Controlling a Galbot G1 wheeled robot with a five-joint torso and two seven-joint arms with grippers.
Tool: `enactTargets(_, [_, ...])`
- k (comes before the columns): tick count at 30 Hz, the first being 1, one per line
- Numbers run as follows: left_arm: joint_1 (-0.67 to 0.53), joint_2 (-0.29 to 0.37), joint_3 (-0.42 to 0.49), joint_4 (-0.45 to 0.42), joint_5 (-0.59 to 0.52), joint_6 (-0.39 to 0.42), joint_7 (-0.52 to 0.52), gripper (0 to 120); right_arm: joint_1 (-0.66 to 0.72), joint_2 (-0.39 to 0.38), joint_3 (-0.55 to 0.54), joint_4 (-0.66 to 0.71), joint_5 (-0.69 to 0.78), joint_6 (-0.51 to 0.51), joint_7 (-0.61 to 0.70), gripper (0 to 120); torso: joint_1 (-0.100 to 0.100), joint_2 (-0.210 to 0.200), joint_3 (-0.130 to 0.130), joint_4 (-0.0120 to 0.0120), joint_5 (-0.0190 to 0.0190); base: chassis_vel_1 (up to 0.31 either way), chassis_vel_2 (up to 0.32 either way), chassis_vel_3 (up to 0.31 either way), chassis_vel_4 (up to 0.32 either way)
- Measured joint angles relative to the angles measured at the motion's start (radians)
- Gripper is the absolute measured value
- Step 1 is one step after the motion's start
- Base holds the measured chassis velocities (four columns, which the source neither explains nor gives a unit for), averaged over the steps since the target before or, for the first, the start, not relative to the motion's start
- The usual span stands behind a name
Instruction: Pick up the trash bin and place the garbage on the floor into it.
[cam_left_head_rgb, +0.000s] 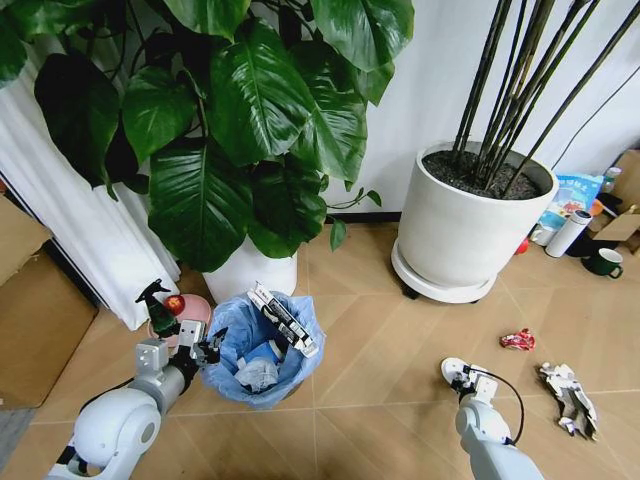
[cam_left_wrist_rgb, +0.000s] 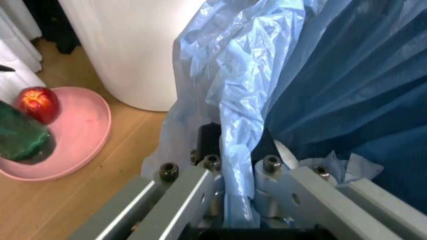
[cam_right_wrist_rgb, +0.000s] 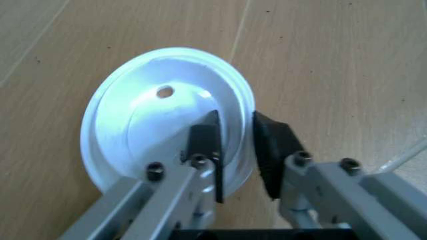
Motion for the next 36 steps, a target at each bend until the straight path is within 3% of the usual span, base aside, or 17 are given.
enactTargets(2, [-0.001,0.0,0.0,0.0,-0.001,0.0,0.0,0,-0.001,0.001,-0.002,0.002,0.001,0.0,-0.001,5,0.0,0.0,0.0,0.0002,0.0007,0.0,0.0,0.0,0.0])
enactTargets(6, [-0.003,0.0,0.003,0.0,-0.001,0.0,0.0,0,-0.003,0.002,-0.003,0.006,0.001,-0.001,-0.002,0,0.0,0.0,0.0,0.0002,0.0003,0.0,0.0,0.0,0.0])
enactTargets(16, [-0.003,0.0,-0.002,0.0,-0.001,0.0,0.003,0,-0.025,-0.002,-0.009,0.091,0.004,-0.003,-0.004,0,0.0,0.0,0.0,0.0001,0.0008,0.0,0.0,0.0,0.0])
enactTargets(17, [-0.003,-0.001,-0.002,0.0,-0.001,-0.001,0.004,0,-0.033,-0.01,-0.018,0.141,0.004,-0.004,-0.004,0,0.0,0.0,0.0,0.0002,-0.0005,0.0,0.0,0.0,0.0])
enactTargets(21, [-0.003,-0.004,-0.002,-0.001,0.0,-0.001,0.004,0,-0.043,-0.024,-0.037,0.212,0.005,-0.006,-0.004,0,0.0,0.0,0.0,0.0001,0.0007,0.0,0.0,0.0,0.0])
enactTargets(29, [0.004,-0.005,-0.003,-0.011,0.001,-0.002,0.001,0,-0.07,-0.12,-0.145,0.496,0.034,-0.03,-0.008,0,0.0,0.0,0.0,-0.0001,-0.0001,0.0,0.0,0.0,0.0])
enactTargets(31, [0.004,-0.005,-0.001,-0.012,0.001,-0.002,-0.006,0,-0.069,-0.174,-0.198,0.638,0.079,-0.052,-0.01,0,0.0,0.0,0.0,-0.0001,-0.0002,0.0,0.0,0.0,0.0])
enactTargets(33, [0.004,-0.005,0.001,-0.012,0.001,-0.002,-0.009,0,-0.065,-0.193,-0.219,0.683,0.096,-0.062,-0.01,0,0.0,0.0,0.0,0.0,0.0,0.0,0.0,0.0,0.0])
enactTargets(36, [-0.004,-0.008,0.02,-0.003,0.001,-0.001,-0.018,0,-0.035,-0.276,-0.332,0.871,0.189,-0.102,-0.009,0,0.0,0.0,0.0,0.0001,0.0001,0.0,0.0,0.0,0.0])
